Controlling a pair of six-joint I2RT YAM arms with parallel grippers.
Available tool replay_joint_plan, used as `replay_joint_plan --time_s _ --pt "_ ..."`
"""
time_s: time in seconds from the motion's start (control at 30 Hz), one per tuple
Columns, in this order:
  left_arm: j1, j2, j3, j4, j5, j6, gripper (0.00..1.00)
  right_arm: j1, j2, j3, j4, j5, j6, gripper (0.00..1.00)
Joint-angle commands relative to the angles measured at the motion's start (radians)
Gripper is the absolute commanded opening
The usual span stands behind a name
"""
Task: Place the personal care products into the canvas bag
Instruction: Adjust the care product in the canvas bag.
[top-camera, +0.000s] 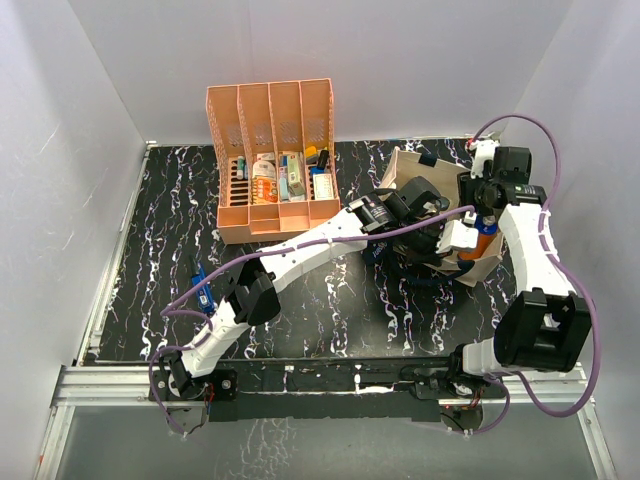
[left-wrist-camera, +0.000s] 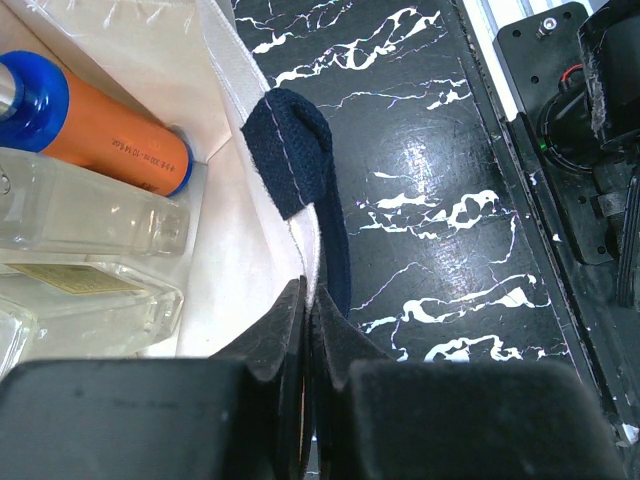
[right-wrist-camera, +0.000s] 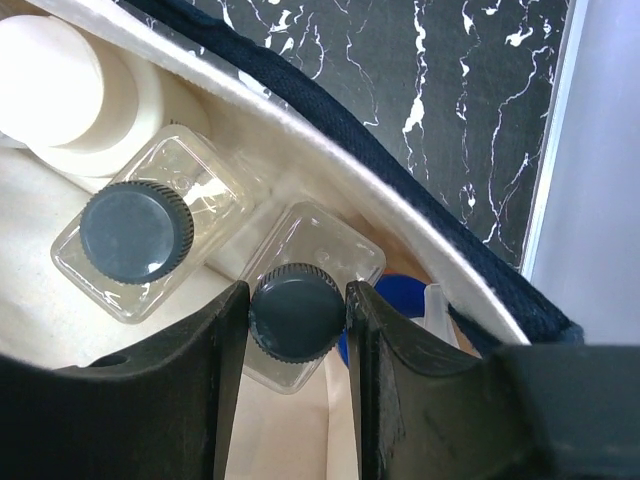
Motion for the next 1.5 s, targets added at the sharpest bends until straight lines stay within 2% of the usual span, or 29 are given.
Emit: replay_joint_plan --time_s 0.0,0.3,0.53,0.87,1.2,1.47 --pt "-0.015 -0.033 0.013 -0.005 0.049 -0.002 0.00 -0.022 -0.055 -0.042 0.003 0.064 0.026 0.41" --pt "-0.015 -0.028 0.016 -0.005 0.051 -0.003 0.00 -0.029 -0.099 -0.091 -0.010 0.057 0.031 0.41" --pt "-0.018 -0.030 0.017 -0.006 0.047 -0.002 0.00 -0.032 -0.057 -0.030 -0.005 0.060 0.021 0.52" --pt "-0.017 -0.025 0.027 -0.010 0.046 0.008 0.00 -0.032 -0.024 0.048 -0.033 -0.023 -0.010 0.60" --pt "-0.019 -0.026 0.033 -0.004 0.027 0.003 0.00 -0.032 -0.088 0.099 -0.087 -0.176 -0.077 0.73" --pt "-0.020 -0.050 0.073 0.034 -0.037 -0.018 0.00 -0.032 -0.118 0.213 -0.155 -0.279 -0.048 0.75"
